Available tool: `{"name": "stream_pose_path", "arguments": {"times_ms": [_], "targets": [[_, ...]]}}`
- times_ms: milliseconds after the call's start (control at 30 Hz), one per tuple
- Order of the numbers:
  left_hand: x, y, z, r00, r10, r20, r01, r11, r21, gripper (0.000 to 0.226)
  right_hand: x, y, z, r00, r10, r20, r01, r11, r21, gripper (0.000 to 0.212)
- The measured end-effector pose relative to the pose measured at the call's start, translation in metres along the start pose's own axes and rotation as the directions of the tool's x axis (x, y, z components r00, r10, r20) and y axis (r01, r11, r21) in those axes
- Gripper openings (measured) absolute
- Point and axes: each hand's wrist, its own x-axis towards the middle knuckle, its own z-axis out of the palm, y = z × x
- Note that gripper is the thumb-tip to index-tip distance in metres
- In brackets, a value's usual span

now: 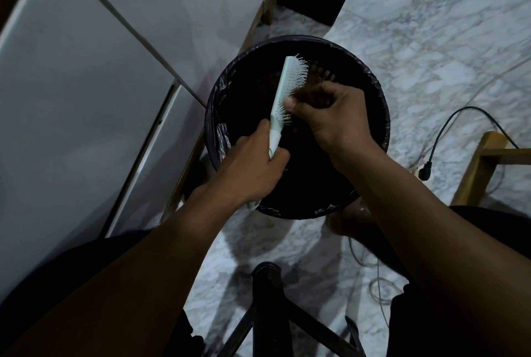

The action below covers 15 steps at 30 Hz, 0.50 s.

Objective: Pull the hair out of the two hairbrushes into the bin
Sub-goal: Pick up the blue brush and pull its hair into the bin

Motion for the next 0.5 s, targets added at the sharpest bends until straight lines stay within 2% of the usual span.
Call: {"name": "stream_pose_path", "arguments": {"times_ms": [100, 267, 500], "targets": [[0.000, 0.001, 0.001, 1.000, 0.015, -0.008, -0.015, 1.000, -0.020, 0.015, 0.000, -0.001, 0.001, 1.000, 0.013, -0.028, -0.011, 0.998, 0.067, 0.021], [0.001, 0.003, -0.005, 0.999, -0.003, -0.034, 0.000, 0.996, -0.088, 0.017, 0.000, -0.010, 0.001, 0.990, 0.140, -0.014, -0.128, 0.936, 0.328, 0.017], [0.004, -0.001, -0.006, 0.998, -0.050, -0.050, 0.047, 0.998, -0.051, 0.011, -0.001, -0.014, 0.003, 0.957, 0.277, -0.080, -0.227, 0.894, 0.386, 0.019]]}}
